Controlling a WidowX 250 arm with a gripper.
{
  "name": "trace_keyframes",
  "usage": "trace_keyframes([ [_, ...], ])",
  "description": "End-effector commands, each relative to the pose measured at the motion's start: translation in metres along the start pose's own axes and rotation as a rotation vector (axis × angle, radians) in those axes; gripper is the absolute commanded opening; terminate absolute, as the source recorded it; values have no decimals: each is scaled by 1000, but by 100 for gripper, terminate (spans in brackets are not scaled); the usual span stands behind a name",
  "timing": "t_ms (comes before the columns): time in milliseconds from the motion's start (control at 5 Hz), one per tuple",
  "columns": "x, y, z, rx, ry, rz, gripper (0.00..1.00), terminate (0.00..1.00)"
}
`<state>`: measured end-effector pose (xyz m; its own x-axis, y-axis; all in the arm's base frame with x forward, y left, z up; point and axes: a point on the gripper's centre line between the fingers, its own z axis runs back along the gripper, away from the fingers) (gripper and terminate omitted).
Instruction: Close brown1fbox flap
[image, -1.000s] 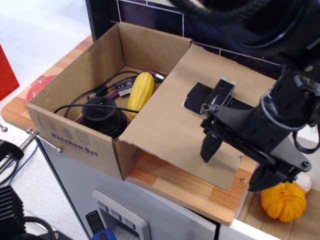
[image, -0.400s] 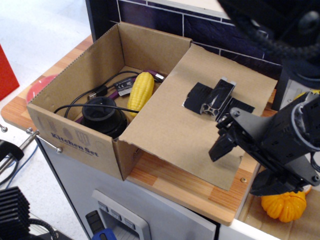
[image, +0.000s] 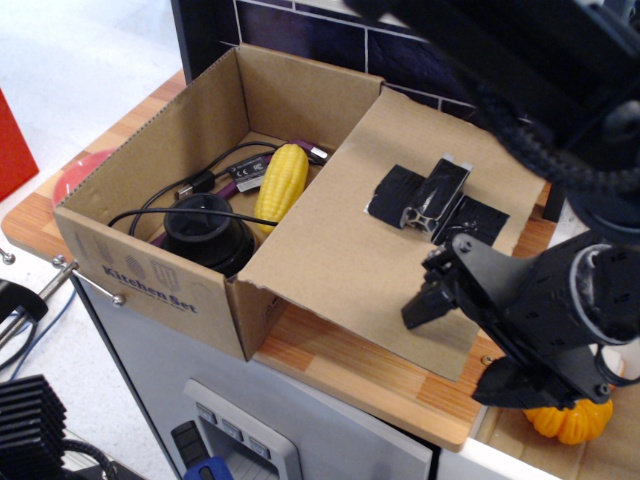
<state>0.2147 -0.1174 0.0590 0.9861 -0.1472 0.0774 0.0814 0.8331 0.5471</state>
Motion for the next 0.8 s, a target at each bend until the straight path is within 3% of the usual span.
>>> trace_keyframes([
  [0, 11, 35, 35, 80, -18, -76, 100, 0],
  [400, 12, 72, 59, 144, 19, -180, 100, 0],
  [600, 6, 113, 62, 206, -17, -327, 100, 0],
])
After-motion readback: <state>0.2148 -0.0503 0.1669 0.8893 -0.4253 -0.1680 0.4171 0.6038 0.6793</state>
